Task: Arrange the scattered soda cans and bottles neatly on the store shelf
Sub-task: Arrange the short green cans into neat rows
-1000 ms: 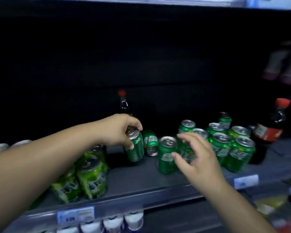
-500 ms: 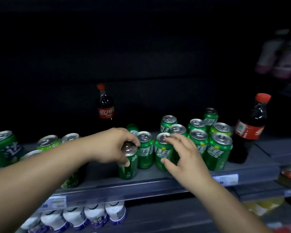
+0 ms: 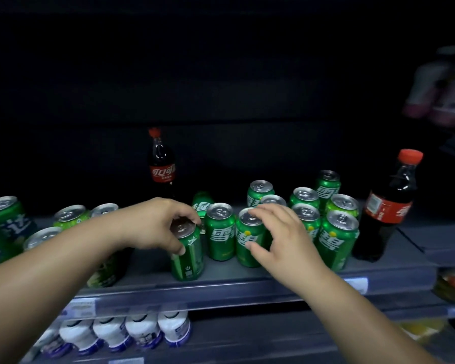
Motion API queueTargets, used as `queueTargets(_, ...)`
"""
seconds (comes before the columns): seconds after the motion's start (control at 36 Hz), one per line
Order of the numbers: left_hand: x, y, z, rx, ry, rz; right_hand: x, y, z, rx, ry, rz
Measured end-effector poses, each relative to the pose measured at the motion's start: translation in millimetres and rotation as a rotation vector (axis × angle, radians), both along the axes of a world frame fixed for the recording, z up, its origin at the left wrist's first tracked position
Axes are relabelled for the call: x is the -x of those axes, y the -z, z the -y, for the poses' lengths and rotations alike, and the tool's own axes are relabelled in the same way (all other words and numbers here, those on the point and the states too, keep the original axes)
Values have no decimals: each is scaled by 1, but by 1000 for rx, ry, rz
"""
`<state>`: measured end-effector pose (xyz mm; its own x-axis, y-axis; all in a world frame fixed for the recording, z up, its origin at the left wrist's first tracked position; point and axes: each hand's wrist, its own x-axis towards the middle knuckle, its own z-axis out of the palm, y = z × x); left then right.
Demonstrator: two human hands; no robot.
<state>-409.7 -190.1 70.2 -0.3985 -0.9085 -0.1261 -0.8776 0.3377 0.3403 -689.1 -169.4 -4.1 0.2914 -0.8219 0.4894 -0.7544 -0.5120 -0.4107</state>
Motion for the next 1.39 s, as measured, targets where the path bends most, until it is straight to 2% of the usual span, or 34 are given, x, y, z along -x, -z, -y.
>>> queueTargets(0.17,-9,8,-8,-18,12,-109,-23,-27,18,-8,-48,-227)
queueTargets(0.33,-13,14,-15,32,-10,-174,-47,-40,36,-163,-155,-507)
queueTargets(0.44,-18,19,-13,51,-23,-214,-47,-36,42,-137,-157,-440)
queueTargets(0.58,-15,24,-13,200,-109,-101,-43,-45,43,-105,-103,-482)
queueTargets(0.72,-18,22,-10,133,49,-127,-43,-45,43,-151,-184,-440)
queueTargets(0.83,-10,24,-13,191,-14,-191,-37,-49,41,-253,-202,-415)
queueTargets(0.97,15,35,-15,248,-128,-214,-22,-59,38,-264,-208,-481)
queueTargets(1.17,15,26,-13,50,-47,-236,-9,-58,40,-279,-199,-459)
queueTargets(1.31,13,28,-12,133,-111,-231,-10,-56,33,-259,-171,-444)
queueTargets(1.39,11,23,-10,80,-56,-293,-13,-55,29,-230,-178,-426)
